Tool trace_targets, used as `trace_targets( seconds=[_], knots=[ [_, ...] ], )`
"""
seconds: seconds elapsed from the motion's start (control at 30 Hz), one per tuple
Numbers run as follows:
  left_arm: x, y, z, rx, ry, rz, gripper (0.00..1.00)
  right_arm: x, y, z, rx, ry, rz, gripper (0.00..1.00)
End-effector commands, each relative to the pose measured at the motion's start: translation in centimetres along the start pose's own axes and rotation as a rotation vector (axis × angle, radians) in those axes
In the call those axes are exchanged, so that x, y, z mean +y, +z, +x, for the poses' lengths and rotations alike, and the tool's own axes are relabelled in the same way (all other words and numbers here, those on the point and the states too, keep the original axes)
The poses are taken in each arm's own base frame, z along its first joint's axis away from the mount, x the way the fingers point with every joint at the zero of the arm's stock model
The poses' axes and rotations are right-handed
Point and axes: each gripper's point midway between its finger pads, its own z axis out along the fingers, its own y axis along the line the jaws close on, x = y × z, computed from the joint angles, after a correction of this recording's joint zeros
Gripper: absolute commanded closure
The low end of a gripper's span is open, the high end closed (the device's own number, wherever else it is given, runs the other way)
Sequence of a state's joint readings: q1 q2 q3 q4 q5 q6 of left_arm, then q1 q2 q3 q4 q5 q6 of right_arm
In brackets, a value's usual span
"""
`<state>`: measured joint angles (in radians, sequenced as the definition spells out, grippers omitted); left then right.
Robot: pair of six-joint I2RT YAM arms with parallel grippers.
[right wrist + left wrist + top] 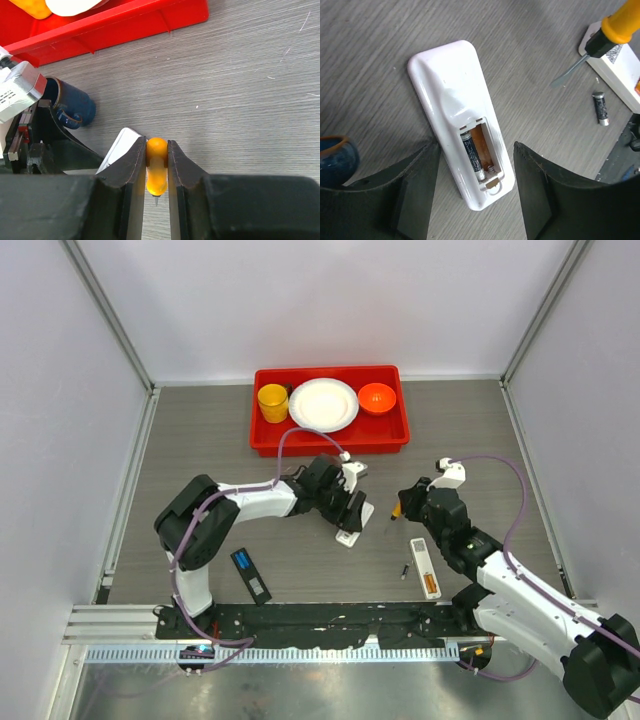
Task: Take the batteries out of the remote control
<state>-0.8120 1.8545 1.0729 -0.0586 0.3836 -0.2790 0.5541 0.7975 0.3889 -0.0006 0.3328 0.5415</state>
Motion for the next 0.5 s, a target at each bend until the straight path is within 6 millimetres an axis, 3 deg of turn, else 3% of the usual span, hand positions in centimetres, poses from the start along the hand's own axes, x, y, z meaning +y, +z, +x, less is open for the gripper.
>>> trace_targets(
  seconds=[0.0, 0.23, 0.47],
  knots=[
    [-1.6, 0.5, 0.3, 0.027, -0.033, 0.102, 0.37, 2.0, -0.1, -2.8, -0.079, 0.046, -0.065, 0.99],
    [-2.8, 1.0, 1.0, 0.079, -0.065, 0.184, 0.43, 2.7, 0.0, -3.0, -0.080, 0.062, -0.092, 0.99],
    [-3.2, 1.0, 1.0, 0.084, -0.071, 0.210, 0.43, 3.2, 0.1, -3.1, -0.080, 0.073, -0.109, 0.99]
  ],
)
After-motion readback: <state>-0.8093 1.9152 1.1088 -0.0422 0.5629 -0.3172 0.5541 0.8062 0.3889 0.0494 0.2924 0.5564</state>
